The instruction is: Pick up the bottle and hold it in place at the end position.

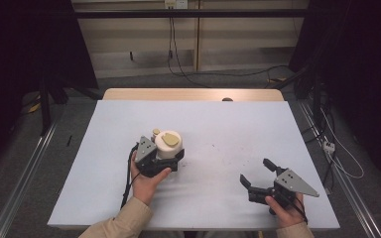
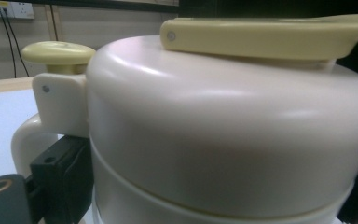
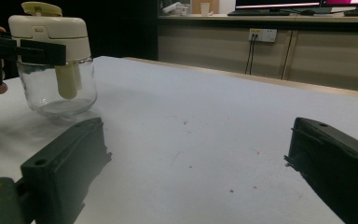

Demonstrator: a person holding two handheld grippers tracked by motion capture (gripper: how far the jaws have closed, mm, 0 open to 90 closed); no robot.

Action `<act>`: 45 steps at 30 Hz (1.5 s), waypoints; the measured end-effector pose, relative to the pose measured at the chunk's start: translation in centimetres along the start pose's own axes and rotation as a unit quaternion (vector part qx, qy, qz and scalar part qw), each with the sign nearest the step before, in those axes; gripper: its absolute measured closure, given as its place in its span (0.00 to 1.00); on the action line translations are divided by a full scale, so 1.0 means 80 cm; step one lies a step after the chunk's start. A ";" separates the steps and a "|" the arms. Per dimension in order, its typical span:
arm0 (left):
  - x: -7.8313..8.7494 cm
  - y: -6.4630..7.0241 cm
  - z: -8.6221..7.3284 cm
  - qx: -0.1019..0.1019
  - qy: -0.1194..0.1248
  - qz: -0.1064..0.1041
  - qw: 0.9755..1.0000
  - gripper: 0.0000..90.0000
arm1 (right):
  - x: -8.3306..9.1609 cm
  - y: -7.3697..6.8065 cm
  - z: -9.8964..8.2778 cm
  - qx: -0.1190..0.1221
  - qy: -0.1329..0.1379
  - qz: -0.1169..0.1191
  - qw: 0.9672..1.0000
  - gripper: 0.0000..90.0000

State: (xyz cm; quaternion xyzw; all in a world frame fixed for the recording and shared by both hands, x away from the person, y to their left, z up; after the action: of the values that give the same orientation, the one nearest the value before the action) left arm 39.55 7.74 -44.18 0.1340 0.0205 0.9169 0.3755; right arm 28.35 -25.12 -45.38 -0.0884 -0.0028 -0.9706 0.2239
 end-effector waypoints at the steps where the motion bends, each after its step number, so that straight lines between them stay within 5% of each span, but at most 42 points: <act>1: -0.001 0.000 0.001 -0.001 0.001 0.000 1.000 0.07 | 0.000 0.000 0.000 0.000 0.000 0.000 1.000 0.04; 45: -0.040 0.003 0.022 0.005 -0.002 -0.019 1.000 0.07 | 0.000 0.002 0.000 -0.002 0.000 0.000 1.000 0.04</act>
State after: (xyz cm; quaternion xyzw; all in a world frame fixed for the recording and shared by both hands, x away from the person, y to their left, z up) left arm 42.05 5.21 -43.20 0.1378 0.0270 0.9092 0.3920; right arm 28.42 -25.25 -45.40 -0.0887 -0.0010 -0.9707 0.2234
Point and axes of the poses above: each handheld gripper's, and its own axes: x roughly backward along the jaws, z roughly out of its top, y roughly to its right, the point moved 3 cm from there along -x, roughly forward along the jaws, and after that the axes turned 1 degree about -z, right-handed, at the moved point
